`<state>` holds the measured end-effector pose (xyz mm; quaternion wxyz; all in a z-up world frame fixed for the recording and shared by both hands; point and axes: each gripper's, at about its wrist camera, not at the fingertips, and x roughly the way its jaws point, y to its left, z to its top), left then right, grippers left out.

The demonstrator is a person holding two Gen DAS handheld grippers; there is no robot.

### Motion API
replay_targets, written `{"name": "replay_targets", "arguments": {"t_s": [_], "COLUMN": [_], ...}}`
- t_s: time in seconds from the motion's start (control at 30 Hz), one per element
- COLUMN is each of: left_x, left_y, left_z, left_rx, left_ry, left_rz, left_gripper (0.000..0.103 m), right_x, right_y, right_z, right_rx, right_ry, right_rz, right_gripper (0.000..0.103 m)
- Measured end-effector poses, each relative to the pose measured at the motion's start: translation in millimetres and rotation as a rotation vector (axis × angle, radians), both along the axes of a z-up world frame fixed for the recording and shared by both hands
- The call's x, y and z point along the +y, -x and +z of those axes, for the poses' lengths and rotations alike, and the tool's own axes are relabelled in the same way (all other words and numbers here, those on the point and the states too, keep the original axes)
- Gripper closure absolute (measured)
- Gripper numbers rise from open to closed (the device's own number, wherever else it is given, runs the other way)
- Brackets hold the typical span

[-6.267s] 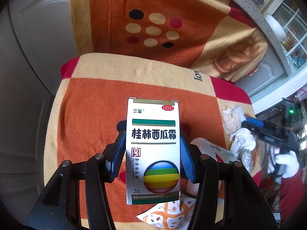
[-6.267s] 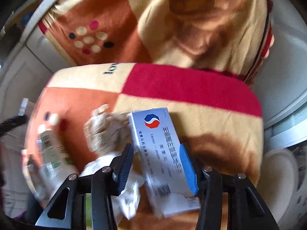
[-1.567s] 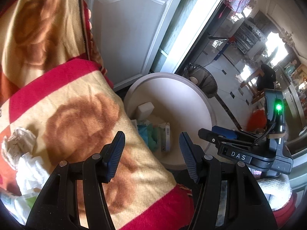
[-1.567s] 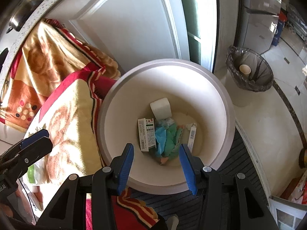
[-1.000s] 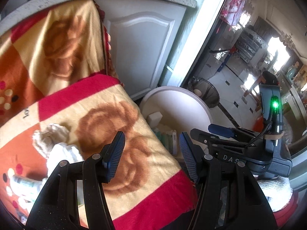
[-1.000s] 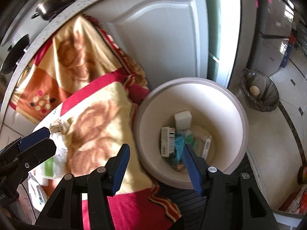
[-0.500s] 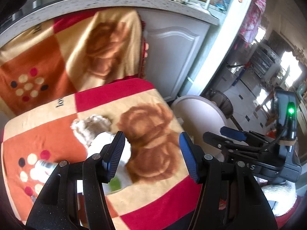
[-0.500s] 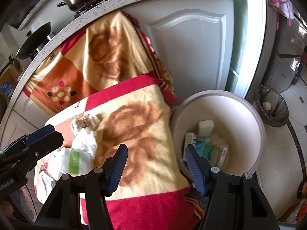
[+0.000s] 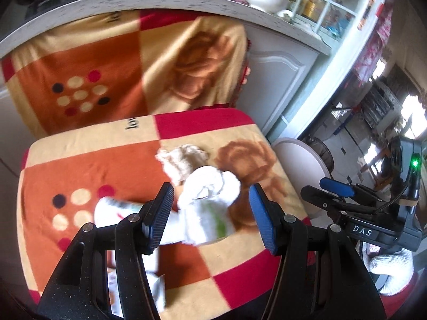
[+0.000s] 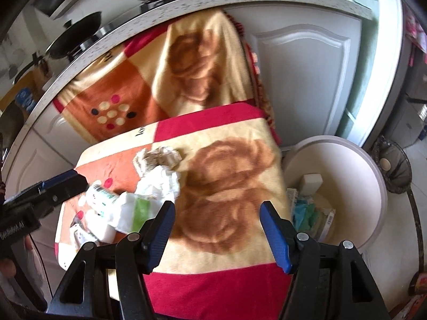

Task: Collect trash
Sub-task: 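Return both tools from the bin to the chair seat, then grasp the patterned snack wrapper with the left tool while the right tool grasps the plastic bag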

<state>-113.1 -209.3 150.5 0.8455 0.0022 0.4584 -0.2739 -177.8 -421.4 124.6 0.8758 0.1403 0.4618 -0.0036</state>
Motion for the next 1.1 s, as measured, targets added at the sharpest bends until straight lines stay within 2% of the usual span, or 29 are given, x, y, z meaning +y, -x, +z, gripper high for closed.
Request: {"name": "replay_targets", "arguments": {"t_s": [0.3, 0.53, 0.9, 1.1], "left_x": [89, 136, 152, 149], "left_y": [-9, 2, 24, 13], "left_z": [-4, -22, -78, -92], "left_rx": [0.072, 0.133, 0.259, 0.238], "left_ry": [0.031, 0.016, -0.002, -0.022], "left_rz": [0.1, 0.112, 0.057, 0.05], "left_gripper": [0.038, 0.034, 0.033, 0.033], "right_x": [51, 86, 108, 114], "right_y": [-10, -16, -18, -24], "right_z": [-6, -18, -31, -39], "right_rx": [0.014, 0.046, 0.059, 0.063], "right_ry": [-0.004, -0.015, 0.018, 0.038], "right_rz": [0.135, 0.237, 0.309, 0.328], "right_gripper": [0.038, 0.037, 0.036, 0.035]}}
